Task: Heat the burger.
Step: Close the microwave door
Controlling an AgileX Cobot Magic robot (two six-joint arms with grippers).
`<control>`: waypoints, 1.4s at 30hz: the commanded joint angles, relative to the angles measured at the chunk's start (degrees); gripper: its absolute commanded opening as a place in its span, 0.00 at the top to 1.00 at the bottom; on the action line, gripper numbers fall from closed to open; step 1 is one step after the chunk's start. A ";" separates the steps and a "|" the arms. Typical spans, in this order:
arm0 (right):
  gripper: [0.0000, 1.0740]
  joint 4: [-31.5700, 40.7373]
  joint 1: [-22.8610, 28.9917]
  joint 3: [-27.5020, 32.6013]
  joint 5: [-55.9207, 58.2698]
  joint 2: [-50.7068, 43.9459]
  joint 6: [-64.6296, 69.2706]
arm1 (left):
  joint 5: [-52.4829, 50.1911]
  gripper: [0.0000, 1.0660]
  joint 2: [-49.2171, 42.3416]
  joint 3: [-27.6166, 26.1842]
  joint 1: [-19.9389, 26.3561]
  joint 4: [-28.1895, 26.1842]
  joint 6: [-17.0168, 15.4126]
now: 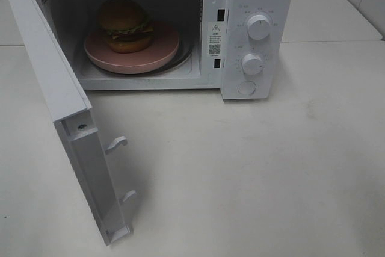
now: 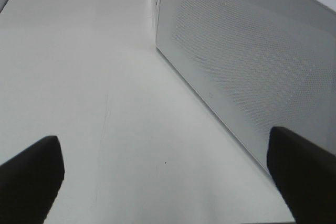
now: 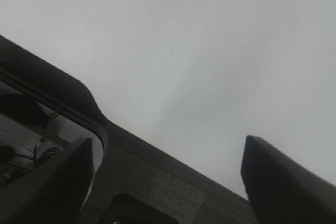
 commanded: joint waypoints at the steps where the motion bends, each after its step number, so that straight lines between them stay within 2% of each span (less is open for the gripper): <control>1: 0.29 0.63 -0.23 0.11 2.86 -3.38 0.52 | -0.52 0.08 -1.38 0.11 0.29 -0.46 0.17; 10: 0.29 -0.11 -0.23 0.46 4.64 -16.84 0.52 | -0.52 0.08 -1.38 0.11 0.29 -0.46 0.17; 13: 0.29 -0.06 -0.34 2.81 4.64 -21.14 0.57 | -0.52 0.08 -1.38 0.11 0.29 -0.46 0.17; 15: 0.29 -0.06 -2.98 7.05 3.72 -25.84 1.55 | -0.52 0.08 -1.38 0.11 0.29 -0.46 0.17; 17: 0.29 -0.06 -4.30 8.02 3.04 -27.04 1.83 | -0.52 0.08 -1.38 0.11 0.29 -0.46 0.17; 18: 0.29 -0.06 -6.99 9.51 1.60 -29.45 1.89 | -0.52 0.08 -1.38 0.11 0.29 -0.46 0.17; 19: 0.29 -0.06 -6.99 9.51 1.60 -29.45 1.89 | -0.52 0.08 -1.38 0.11 0.29 -0.46 0.17; 21: 0.29 -0.06 -11.34 11.57 -1.38 -33.35 1.72 | -0.52 0.08 -1.38 0.11 0.29 -0.46 0.17; 28: 0.29 0.34 -18.22 15.64 -5.61 -40.51 1.83 | -0.52 0.08 -1.38 0.11 0.29 -0.46 0.17; 32: 0.29 0.63 -24.12 17.76 -7.28 -45.26 1.83 | -0.52 0.08 -1.38 0.11 0.29 -0.46 0.17; 42: 0.29 2.12 -28.88 19.31 -9.11 -52.37 0.92 | -0.52 0.08 -1.38 0.11 0.29 -0.46 0.17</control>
